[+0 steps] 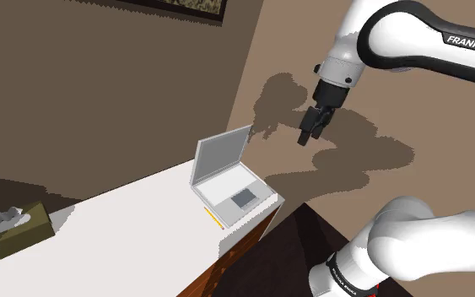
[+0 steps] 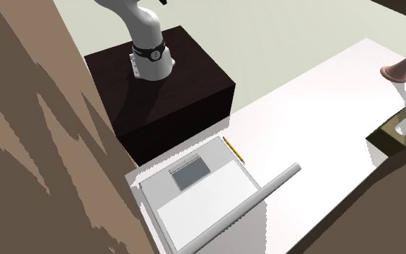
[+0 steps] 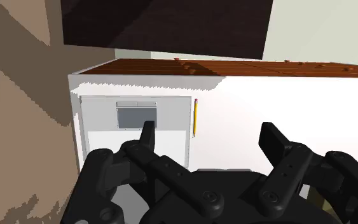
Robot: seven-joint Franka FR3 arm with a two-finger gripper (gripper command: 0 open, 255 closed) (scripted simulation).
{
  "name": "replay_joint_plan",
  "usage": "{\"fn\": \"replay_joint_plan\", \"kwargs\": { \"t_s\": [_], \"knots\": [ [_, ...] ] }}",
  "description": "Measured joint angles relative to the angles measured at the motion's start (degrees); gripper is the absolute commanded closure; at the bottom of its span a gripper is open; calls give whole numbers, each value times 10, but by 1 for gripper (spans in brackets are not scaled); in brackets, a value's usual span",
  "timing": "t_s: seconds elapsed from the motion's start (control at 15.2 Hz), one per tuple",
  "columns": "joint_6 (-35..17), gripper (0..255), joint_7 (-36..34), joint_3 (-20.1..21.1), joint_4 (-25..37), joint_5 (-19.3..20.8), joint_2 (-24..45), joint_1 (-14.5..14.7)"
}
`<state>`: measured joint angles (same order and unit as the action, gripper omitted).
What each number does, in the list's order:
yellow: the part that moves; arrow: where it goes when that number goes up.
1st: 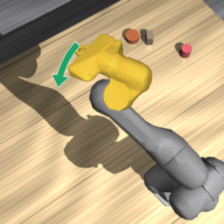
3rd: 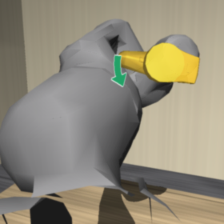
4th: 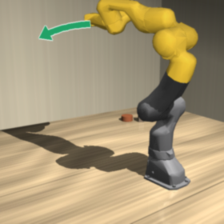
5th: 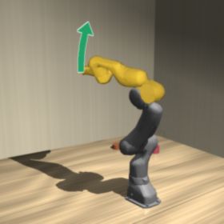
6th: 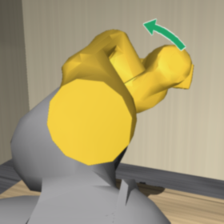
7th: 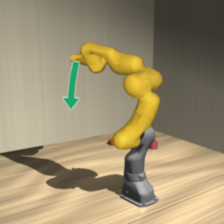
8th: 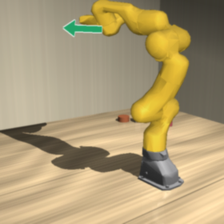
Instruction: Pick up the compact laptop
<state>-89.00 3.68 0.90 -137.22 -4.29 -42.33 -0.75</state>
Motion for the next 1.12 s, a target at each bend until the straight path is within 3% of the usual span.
{"fn": "replay_joint_plan", "kwargs": {
  "t_s": [0.13,0.4,1.12],
  "knots": [
    [-7,0,13,-4,-1,6,7,1],
    [-54,0,113,-36,-7,48,50,12],
    [-213,0,404,-113,56,138,252,43]
  ]
}}
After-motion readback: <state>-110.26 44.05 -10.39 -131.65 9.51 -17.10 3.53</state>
